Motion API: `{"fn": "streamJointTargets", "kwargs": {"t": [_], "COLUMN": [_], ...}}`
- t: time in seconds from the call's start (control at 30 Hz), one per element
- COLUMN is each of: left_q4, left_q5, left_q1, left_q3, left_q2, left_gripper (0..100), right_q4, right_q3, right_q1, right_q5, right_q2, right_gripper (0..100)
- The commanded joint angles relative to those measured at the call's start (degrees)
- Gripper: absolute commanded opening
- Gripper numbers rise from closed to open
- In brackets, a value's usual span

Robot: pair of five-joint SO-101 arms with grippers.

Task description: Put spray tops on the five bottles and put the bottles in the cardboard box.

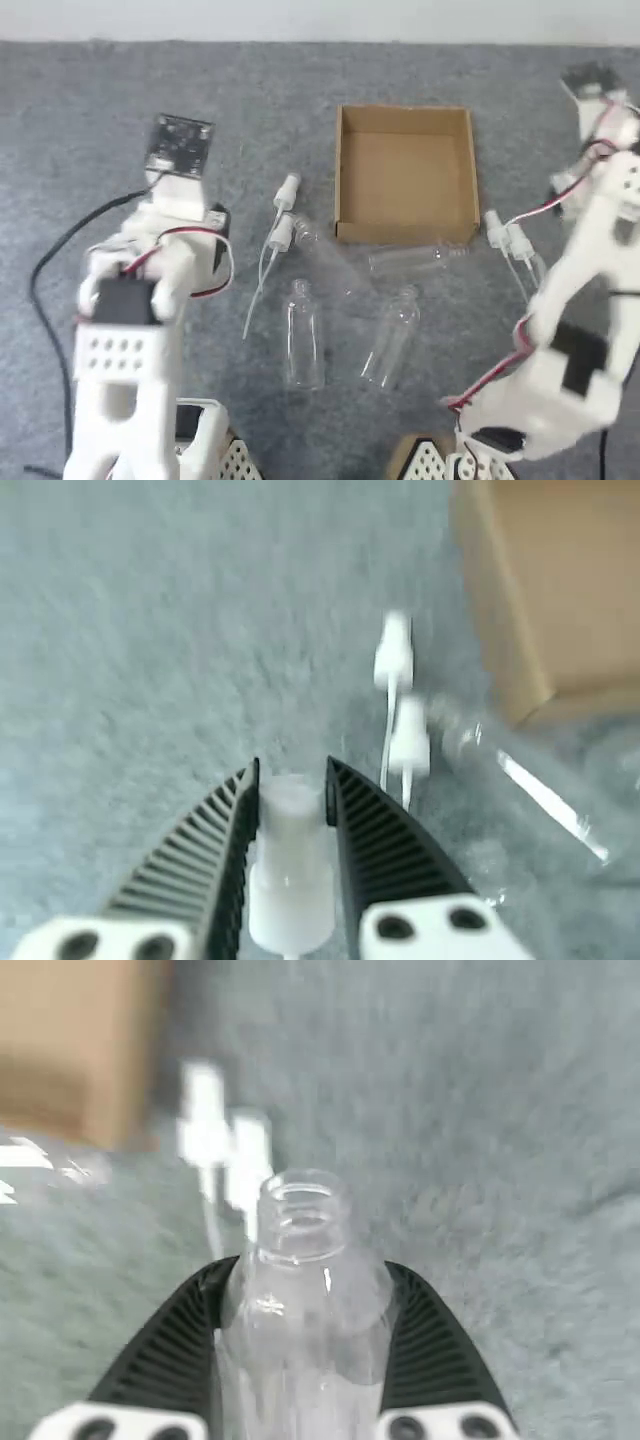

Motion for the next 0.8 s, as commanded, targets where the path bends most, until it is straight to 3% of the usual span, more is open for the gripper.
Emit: {"fn": "streamJointTargets", "kwargs": {"t": [0.0,0.2,0.4,0.57,0.77], "left_q4": [4.13,5.71,5.54,3.87,-5.98], "left_q5": [0.00,6.15,17.67,23.12,26.90], "left_q1": [-0.09,0.44,0.44,0.53,0.62], "left_q3": [-10.33,-27.30,-41.01,-43.91,-36.44], "left_q2": [-5.19,-0.18,4.57,4.84,4.92], "left_gripper": [1,1,1,1,1], "right_q4": [-0.22,-11.91,-35.03,-49.45,-52.97], "right_q3": [4.31,23.21,50.11,65.67,69.27], "right_q1": [-12.09,-35.30,-54.90,-64.75,-71.34], "right_q5": [-9.23,-20.40,-27.78,-31.91,-34.46], "right_q2": [-18.68,-35.91,-49.36,-56.13,-57.54], "right_gripper": [0.5,0.5,0.5,0.5,0.6]}}
